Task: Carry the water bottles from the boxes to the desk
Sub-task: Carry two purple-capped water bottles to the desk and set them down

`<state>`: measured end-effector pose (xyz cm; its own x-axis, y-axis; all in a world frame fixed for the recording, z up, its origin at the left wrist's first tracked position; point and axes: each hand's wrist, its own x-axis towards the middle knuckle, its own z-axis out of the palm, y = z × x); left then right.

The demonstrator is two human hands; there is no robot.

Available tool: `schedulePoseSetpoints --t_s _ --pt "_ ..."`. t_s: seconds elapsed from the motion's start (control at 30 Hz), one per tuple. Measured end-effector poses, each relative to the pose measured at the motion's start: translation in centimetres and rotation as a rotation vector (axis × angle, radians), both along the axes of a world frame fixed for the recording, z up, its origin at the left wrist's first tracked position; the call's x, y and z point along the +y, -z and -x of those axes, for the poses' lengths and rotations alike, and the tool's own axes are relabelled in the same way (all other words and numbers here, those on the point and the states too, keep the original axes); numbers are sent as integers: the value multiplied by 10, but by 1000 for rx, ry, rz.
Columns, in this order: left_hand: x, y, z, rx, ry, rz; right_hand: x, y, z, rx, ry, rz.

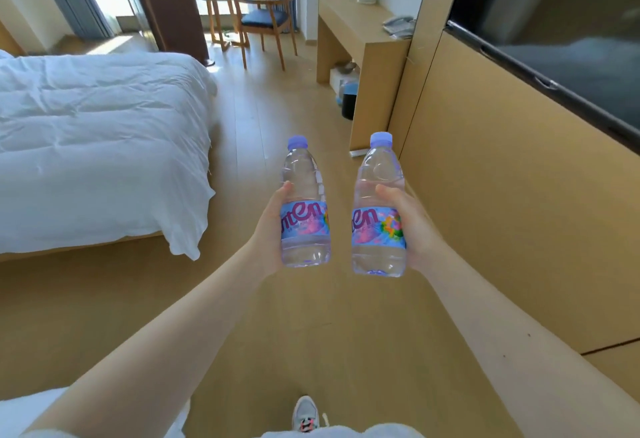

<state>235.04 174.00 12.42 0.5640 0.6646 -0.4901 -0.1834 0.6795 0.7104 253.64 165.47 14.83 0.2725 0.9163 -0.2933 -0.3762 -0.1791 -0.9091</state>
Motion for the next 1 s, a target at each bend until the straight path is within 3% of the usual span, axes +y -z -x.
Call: schedulePoseSetpoints --t_s 0.5,0.87,1.0 --pt "128 29 37 -10 -107 89 166 17 29 13 -145 56" --pt "305 21 23 138 -278 64 377 35 18 192 -286 36" --pt "367 17 6 172 -284 47 444 36 1 173 -283 58"
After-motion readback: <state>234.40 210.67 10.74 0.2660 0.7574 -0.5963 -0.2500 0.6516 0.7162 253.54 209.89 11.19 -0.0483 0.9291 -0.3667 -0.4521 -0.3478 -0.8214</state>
